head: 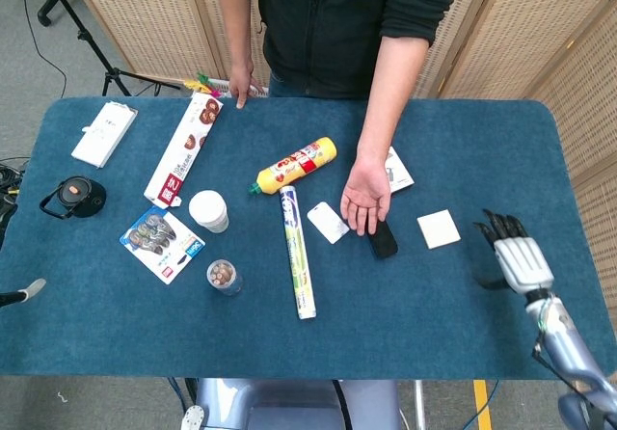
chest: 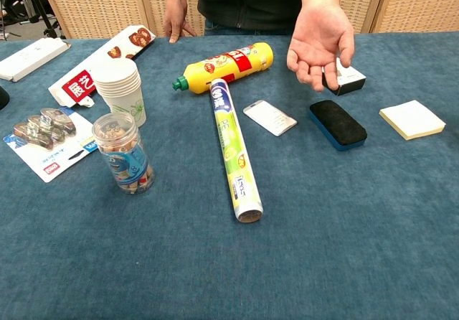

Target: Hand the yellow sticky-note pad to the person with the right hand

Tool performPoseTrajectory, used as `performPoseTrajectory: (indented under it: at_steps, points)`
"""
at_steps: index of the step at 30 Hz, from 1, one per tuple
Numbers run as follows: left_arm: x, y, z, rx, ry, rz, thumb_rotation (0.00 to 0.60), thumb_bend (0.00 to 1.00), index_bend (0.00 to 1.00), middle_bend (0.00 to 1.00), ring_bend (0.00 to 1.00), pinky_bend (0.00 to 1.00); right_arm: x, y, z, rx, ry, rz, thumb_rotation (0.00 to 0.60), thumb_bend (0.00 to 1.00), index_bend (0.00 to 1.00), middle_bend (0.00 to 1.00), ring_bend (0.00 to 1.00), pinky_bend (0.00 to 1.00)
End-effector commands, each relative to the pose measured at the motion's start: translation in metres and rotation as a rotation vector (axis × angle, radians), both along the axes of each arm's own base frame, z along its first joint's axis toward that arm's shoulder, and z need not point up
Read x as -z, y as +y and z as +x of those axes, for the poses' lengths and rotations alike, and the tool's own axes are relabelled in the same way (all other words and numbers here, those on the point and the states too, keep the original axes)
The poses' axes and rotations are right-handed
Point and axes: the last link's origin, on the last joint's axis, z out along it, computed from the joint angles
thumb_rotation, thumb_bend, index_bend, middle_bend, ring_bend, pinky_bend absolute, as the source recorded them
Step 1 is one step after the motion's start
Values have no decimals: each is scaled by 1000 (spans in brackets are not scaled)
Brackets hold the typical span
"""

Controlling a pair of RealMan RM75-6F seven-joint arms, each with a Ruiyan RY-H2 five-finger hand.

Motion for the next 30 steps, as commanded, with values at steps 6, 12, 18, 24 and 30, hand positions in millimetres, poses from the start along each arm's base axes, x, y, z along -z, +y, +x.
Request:
performPoseTrajectory:
  at_steps: [6,12,18,24,30]
  points:
    - [8,10,0,-28,26,-18,600,0,0,0,0,0,26,-54,3,46,2,86,600,13,170,0,0,40]
    - [10,13,-1,-38,31,-30,600,0,0,0,0,0,33,-65,8,42,-16,106,600,66,183,0,0,40]
    - [11,14,-1,-41,28,-37,600,0,0,0,0,0,36,-76,10,59,-15,131,600,120,190,0,0,40]
    - [12,14,-1,-43,29,-42,600,0,0,0,0,0,39,-82,11,70,19,158,600,131,190,0,0,40]
    - [11,14,-2,-44,26,-38,600,0,0,0,0,0,42,-86,11,82,47,177,600,143,205,0,0,40]
